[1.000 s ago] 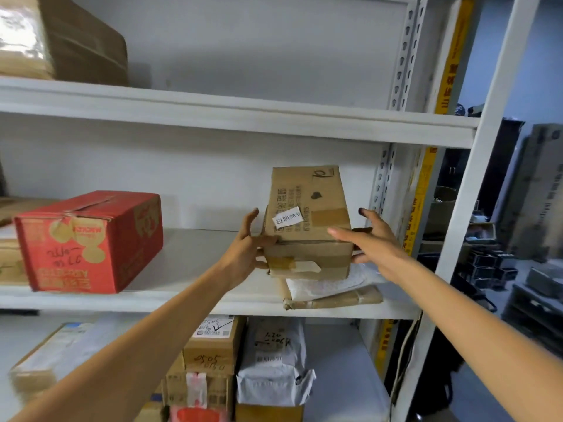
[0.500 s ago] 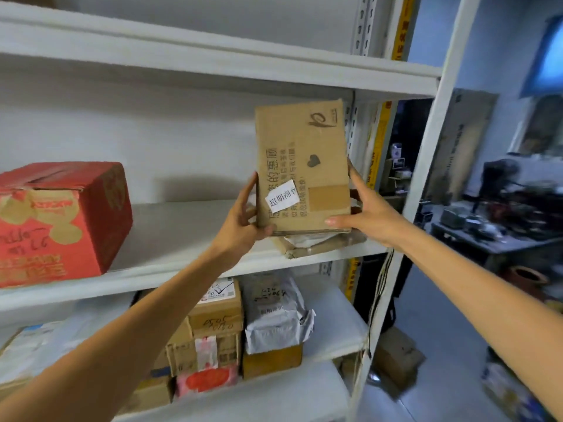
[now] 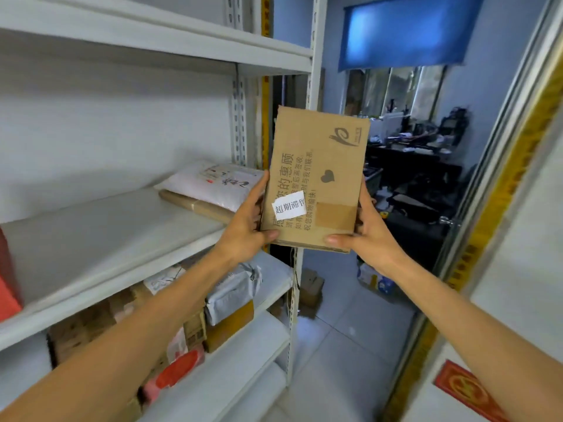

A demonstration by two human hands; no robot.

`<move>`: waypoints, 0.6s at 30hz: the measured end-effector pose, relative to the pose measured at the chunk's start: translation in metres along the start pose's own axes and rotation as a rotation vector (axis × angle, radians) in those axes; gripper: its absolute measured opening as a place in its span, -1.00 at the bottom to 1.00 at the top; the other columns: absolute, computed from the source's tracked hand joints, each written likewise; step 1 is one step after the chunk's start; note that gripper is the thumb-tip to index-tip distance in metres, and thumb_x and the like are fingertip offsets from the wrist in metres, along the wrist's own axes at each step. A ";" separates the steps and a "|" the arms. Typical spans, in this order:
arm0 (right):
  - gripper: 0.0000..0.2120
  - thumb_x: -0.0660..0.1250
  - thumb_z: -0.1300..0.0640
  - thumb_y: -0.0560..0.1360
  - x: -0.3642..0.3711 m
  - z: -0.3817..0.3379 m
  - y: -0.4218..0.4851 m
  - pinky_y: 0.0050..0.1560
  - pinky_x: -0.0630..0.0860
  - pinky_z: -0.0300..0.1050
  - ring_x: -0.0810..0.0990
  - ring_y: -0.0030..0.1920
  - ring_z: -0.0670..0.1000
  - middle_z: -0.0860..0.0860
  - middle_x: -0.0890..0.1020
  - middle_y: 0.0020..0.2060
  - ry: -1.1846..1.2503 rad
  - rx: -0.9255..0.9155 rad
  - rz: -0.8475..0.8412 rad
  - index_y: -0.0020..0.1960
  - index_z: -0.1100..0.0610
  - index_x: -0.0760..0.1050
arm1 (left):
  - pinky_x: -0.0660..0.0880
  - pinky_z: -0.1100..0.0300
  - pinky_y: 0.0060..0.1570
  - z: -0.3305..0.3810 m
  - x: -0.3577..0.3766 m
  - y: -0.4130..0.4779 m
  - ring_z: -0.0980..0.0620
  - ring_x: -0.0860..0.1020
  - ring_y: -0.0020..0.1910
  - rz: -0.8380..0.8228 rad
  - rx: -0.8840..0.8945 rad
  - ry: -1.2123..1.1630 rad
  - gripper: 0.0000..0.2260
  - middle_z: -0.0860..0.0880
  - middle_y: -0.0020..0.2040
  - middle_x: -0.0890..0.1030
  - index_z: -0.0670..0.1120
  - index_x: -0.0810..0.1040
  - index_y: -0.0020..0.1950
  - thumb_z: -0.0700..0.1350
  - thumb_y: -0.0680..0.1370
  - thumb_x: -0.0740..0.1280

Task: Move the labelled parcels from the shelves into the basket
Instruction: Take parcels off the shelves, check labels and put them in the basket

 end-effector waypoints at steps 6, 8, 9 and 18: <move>0.18 0.50 0.46 0.31 -0.075 0.018 -0.089 0.29 0.49 -0.05 0.42 0.35 -0.16 -0.18 0.41 0.35 -0.168 0.129 0.216 0.57 -0.16 -0.17 | 0.52 0.10 0.19 -0.013 0.106 0.006 0.07 0.47 0.31 -0.259 0.032 -0.111 -0.06 0.11 0.36 0.45 0.14 0.01 0.56 -0.52 0.41 0.36; 0.15 0.47 0.47 0.32 -0.094 0.022 -0.121 0.27 0.51 -0.04 0.40 0.37 -0.11 -0.12 0.36 0.41 -0.227 0.157 0.249 0.57 -0.14 -0.16 | 0.54 0.17 0.12 -0.017 0.143 -0.003 0.05 0.47 0.30 -0.327 0.029 -0.172 -0.06 0.06 0.38 0.44 0.15 -0.01 0.55 -0.53 0.42 0.33; 0.12 0.44 0.49 0.34 -0.102 0.023 -0.136 0.18 0.55 -0.14 0.43 0.34 -0.13 -0.10 0.36 0.40 -0.250 0.164 0.269 0.57 -0.12 -0.16 | 0.56 0.21 0.06 -0.020 0.159 -0.006 0.05 0.49 0.27 -0.356 0.022 -0.195 -0.06 0.03 0.35 0.47 0.17 -0.02 0.55 -0.53 0.43 0.32; 0.08 0.40 0.52 0.35 -0.178 0.022 -0.281 -0.10 0.66 0.06 0.55 0.20 0.11 0.09 0.44 0.34 -0.312 0.371 0.637 0.56 -0.18 -0.07 | 0.59 0.09 0.07 0.005 0.311 -0.026 0.00 0.51 0.26 -0.697 0.043 -0.257 -0.02 -0.04 0.38 0.44 0.32 -0.01 0.50 -0.48 0.41 0.38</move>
Point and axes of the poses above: each hand's wrist, its own y-axis towards the middle knuckle, its own x-axis out of the palm, z = x × y, the point moved 3 cm from there along y, towards the middle knuckle
